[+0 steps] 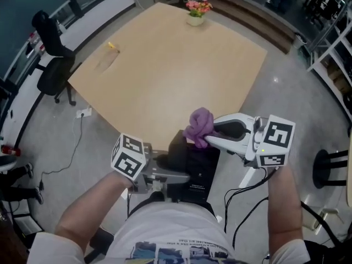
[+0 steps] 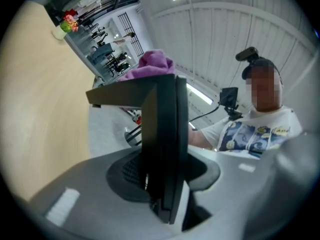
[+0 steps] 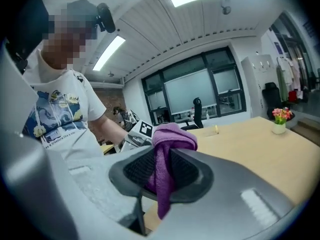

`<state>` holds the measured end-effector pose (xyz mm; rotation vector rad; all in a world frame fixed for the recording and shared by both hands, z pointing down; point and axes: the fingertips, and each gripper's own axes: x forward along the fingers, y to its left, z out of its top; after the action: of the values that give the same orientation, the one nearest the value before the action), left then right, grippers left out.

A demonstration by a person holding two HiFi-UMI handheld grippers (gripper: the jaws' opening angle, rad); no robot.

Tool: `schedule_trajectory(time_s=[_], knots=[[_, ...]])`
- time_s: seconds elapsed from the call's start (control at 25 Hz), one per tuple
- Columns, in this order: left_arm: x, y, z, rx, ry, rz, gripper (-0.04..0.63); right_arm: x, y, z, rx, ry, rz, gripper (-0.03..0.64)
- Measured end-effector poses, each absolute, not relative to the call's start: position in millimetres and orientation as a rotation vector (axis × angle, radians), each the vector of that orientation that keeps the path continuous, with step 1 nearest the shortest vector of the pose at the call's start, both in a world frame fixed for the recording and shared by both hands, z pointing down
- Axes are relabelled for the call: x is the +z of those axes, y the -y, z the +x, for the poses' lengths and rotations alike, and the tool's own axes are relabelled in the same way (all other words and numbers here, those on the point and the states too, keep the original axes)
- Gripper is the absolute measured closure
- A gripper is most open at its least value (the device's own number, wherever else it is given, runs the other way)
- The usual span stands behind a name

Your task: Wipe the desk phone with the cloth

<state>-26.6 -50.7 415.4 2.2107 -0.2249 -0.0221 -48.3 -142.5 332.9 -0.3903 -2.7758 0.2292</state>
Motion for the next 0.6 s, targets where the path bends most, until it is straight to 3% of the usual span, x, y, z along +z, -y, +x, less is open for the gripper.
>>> schedule_trajectory(time_s=[0.32, 0.6], knots=[[412.9, 55.8, -32.1, -0.065, 0.225, 2.192, 0.414, 381.8, 195.2, -33.1, 0.429, 2.741, -0.097, 0.525], [401.0, 74.0, -69.9, -0.188, 0.254, 2.176, 0.414, 363.0, 207.4, -21.6, 0.543, 2.827, 0.063, 0.525]])
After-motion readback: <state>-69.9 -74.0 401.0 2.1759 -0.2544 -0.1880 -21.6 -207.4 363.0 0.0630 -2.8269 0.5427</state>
